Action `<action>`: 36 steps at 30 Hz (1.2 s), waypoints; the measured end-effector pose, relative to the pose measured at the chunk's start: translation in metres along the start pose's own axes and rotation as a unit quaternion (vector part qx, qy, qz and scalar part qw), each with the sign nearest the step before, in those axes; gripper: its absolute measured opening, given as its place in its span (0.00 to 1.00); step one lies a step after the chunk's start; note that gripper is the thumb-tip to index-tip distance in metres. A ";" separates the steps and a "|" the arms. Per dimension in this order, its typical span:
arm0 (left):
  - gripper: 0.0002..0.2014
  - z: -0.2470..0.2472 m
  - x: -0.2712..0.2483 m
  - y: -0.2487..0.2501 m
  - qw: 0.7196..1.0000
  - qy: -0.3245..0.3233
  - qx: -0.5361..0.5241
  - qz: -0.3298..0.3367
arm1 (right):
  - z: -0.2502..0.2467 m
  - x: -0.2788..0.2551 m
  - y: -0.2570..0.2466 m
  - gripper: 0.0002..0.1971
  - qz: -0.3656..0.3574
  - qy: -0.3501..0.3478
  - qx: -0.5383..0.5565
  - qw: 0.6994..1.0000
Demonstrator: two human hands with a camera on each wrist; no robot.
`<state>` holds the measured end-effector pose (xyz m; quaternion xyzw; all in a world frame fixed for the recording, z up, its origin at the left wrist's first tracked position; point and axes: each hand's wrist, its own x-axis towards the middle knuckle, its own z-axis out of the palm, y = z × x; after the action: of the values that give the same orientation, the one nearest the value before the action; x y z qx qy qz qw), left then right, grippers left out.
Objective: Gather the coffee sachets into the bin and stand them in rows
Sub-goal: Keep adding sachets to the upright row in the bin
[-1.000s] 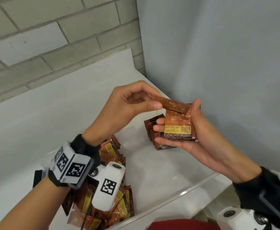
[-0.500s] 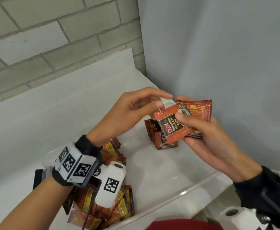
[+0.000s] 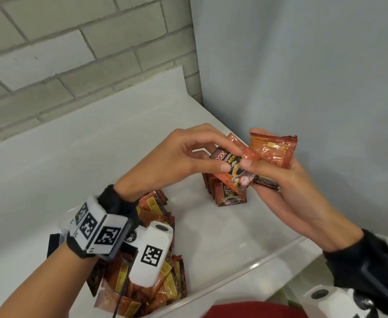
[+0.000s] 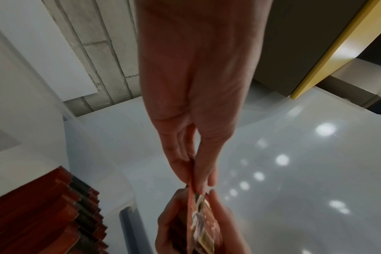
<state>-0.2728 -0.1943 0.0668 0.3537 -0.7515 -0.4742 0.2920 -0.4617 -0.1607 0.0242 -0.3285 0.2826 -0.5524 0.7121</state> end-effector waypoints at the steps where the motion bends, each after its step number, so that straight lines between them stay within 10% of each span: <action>1: 0.12 -0.003 0.000 0.001 1.000 -0.004 0.013 0.004 | 0.000 0.001 0.000 0.22 -0.011 0.010 0.007 1.000; 10: 0.11 0.007 0.003 -0.016 0.950 -0.161 0.261 0.065 | -0.003 0.001 0.000 0.20 -0.079 0.081 0.058 0.992; 22: 0.16 0.038 0.019 -0.049 0.862 -0.150 0.458 0.157 | -0.002 -0.001 -0.002 0.21 -0.065 0.086 0.051 0.993; 36: 0.08 0.042 0.019 -0.056 0.855 -0.154 0.475 0.137 | 0.005 -0.001 -0.006 0.25 -0.026 0.093 0.028 0.995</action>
<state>-0.3021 -0.2047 0.0015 0.2655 -0.9615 -0.0633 0.0307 -0.4618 -0.1595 0.0315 -0.2625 0.3232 -0.6071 0.6768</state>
